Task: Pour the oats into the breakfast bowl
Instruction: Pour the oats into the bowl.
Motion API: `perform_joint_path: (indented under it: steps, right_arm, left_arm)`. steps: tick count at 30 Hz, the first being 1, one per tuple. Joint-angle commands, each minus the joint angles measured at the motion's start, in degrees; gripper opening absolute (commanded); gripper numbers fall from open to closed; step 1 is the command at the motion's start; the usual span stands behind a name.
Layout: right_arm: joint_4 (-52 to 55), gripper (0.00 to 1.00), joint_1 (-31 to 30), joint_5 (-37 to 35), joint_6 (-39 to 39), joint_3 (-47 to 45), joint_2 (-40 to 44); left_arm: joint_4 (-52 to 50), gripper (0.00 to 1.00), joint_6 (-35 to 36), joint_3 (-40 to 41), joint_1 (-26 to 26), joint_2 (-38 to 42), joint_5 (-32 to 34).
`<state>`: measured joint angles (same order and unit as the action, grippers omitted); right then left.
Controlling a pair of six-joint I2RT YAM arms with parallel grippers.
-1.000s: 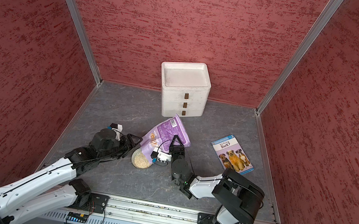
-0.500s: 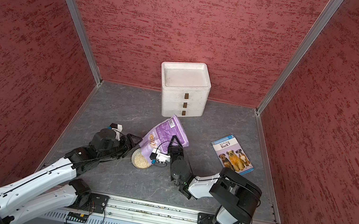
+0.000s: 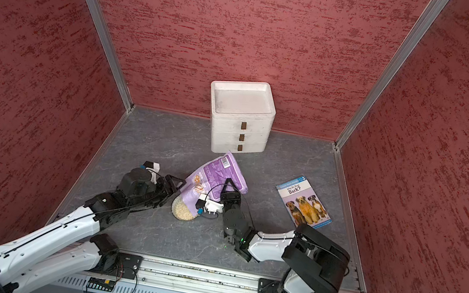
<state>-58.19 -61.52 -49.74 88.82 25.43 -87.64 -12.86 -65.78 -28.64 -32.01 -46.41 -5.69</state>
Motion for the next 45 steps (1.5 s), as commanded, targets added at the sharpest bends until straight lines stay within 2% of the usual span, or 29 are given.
perform_joint_path:
  steps: [1, 4, 8, 14, 26, 35, 45]
  right_arm:
    - [3.2, 0.00, -0.2, -3.6, -10.8, 1.9, 3.9]
    - [15.3, 0.00, -0.2, -3.7, -20.3, 3.3, 8.4]
    - [34.8, 0.00, -0.2, -1.8, -37.1, 6.7, 14.1]
    - [46.4, 0.00, -0.2, -1.5, -47.6, 8.8, 13.3]
    - [56.5, 0.00, -0.1, 4.7, -66.9, 13.1, 12.0]
    - [58.6, 0.00, 0.1, 8.3, -75.6, 12.4, 13.7]
    - [57.2, 0.00, 2.7, 15.3, -85.4, 11.5, 16.3]
  left_arm:
    - [0.3, 0.69, 0.1, -0.3, 0.4, 1.6, 0.2]
    - [-0.5, 0.69, 0.4, -1.0, 0.5, 2.1, 0.4]
    - [-1.1, 0.69, 0.7, -1.8, 0.5, 2.4, 0.4]
    - [-1.3, 0.69, 0.7, -2.2, 0.5, 2.6, 0.4]
    - [-3.3, 0.70, 2.0, -5.9, 0.6, 4.0, -0.3]
    - [-5.7, 0.71, 2.7, -8.0, 0.6, 6.1, 0.9]
    - [-12.8, 0.71, 8.6, -13.3, 0.6, 6.9, 5.0]
